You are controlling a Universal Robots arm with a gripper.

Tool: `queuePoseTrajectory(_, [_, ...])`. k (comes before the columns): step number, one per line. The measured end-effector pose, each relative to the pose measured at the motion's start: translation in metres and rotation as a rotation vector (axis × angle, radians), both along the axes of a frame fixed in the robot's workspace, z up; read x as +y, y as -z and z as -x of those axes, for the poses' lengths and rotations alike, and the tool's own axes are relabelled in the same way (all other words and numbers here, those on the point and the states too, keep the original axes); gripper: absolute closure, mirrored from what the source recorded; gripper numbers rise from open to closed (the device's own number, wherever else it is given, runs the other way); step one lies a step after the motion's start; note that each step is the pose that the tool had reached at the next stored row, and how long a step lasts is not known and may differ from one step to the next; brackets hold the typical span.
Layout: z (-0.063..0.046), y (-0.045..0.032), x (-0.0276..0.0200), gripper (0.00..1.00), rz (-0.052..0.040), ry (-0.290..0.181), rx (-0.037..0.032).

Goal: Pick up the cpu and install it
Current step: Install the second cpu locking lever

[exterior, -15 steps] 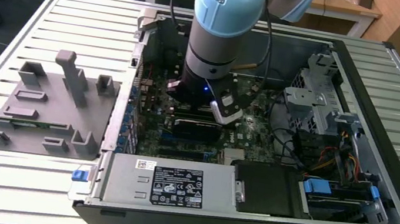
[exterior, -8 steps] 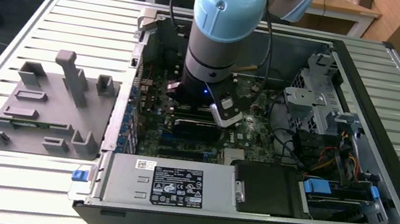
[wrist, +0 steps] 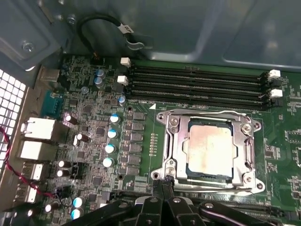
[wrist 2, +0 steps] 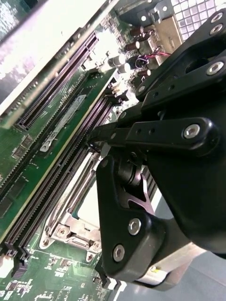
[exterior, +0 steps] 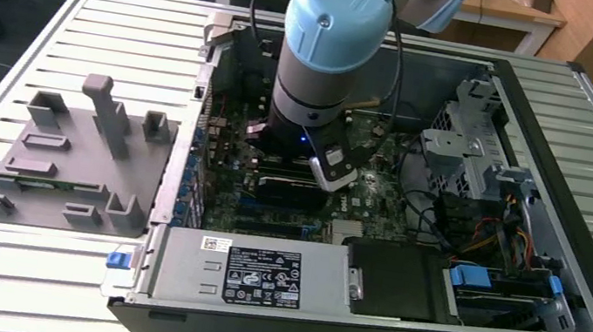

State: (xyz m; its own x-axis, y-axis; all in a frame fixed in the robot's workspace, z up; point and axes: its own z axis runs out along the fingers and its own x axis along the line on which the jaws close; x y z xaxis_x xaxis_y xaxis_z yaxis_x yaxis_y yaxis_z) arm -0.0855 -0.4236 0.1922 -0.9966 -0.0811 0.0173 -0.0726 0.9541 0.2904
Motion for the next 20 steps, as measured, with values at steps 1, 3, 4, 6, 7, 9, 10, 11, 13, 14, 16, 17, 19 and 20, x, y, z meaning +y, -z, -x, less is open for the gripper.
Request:
queuePoseTrajectory(1, [0.0002,0.001,-0.0001,0.89,-0.0041,0.0,0.0002])
queuePoseTrajectory(3, [0.0007,0.0026,0.0,0.89,-0.0146,0.0,-0.0001])
queuePoseTrajectory(4, [0.0014,0.0029,-0.0001,0.89,-0.0189,0.0,0.0])
queuePoseTrajectory(6, [0.0031,0.0034,0.0,0.89,-0.023,0.0,0.0001])
queuePoseTrajectory(7, [0.0041,0.0036,0.0,0.89,-0.0238,0.0,0.0])
queuePoseTrajectory(9, [0.0058,0.004,0.0,0.89,-0.0248,0.0,0.0])
queuePoseTrajectory(10, [0.006,0.0041,0.0001,0.89,-0.0249,0.0,0.0001])
queuePoseTrajectory(11, [0.006,0.0043,0.0002,0.89,-0.025,0.0,0.0002])
queuePoseTrajectory(13, [0.0063,0.0052,0.0012,0.89,-0.0263,0.0,0.0001])
queuePoseTrajectory(14, [0.0063,0.0059,0.0019,0.89,-0.0272,0.0,-0.0003])
queuePoseTrajectory(16, [0.0064,0.0067,0.0024,0.89,-0.0288,0.0,0.0002])
queuePoseTrajectory(17, [0.0065,0.0069,0.0024,0.89,-0.0296,0.0,0.0002])
queuePoseTrajectory(19, [0.0066,0.0068,0.0025,0.89,-0.03,0.0,0.0001])
queuePoseTrajectory(20, [0.0066,0.0056,0.0027,0.89,-0.0307,0.0,-0.0004])
